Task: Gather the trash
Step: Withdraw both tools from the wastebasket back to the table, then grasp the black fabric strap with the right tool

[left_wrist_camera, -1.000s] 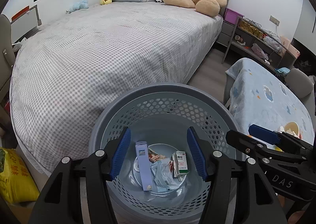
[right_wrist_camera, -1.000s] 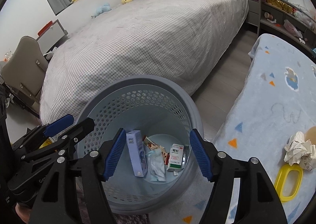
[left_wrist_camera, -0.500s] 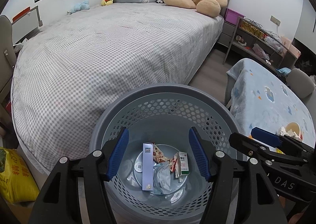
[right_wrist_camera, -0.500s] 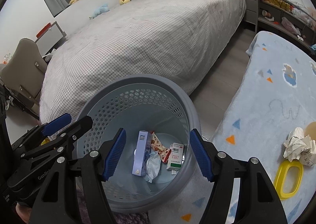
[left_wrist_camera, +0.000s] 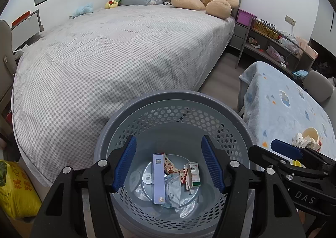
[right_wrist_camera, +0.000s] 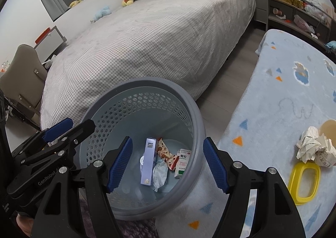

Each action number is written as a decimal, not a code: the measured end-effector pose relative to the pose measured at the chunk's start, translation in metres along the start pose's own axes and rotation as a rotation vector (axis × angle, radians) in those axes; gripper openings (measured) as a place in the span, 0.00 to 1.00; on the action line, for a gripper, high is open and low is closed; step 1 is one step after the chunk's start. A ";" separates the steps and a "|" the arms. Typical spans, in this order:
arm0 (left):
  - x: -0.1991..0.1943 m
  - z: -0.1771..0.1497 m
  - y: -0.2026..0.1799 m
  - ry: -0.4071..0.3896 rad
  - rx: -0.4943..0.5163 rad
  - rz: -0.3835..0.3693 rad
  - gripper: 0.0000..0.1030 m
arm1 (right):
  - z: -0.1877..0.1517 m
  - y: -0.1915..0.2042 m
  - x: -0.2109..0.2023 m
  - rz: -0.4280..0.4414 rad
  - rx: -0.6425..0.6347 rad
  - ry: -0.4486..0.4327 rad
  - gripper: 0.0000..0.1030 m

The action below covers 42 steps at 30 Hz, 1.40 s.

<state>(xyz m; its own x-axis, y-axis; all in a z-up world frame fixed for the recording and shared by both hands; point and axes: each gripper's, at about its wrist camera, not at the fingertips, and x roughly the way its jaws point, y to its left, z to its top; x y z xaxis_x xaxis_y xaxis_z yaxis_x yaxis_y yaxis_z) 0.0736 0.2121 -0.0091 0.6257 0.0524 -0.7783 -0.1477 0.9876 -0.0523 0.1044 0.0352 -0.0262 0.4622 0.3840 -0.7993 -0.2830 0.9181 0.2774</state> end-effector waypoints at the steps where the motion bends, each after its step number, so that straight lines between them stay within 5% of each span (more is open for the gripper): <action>1: 0.000 0.000 0.000 -0.001 0.002 0.001 0.60 | -0.001 -0.001 -0.001 -0.002 0.003 0.000 0.66; 22: -0.020 -0.024 -0.048 -0.010 0.130 -0.038 0.61 | -0.064 -0.084 -0.052 -0.106 0.156 -0.004 0.66; 42: -0.026 -0.069 -0.206 0.064 0.329 -0.207 0.62 | -0.123 -0.230 -0.155 -0.333 0.316 -0.088 0.67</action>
<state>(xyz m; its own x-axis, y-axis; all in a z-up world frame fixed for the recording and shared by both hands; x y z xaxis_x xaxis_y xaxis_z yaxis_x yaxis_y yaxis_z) 0.0352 -0.0026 -0.0215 0.5659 -0.1518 -0.8104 0.2364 0.9715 -0.0169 -0.0055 -0.2470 -0.0318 0.5578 0.0581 -0.8279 0.1564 0.9723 0.1736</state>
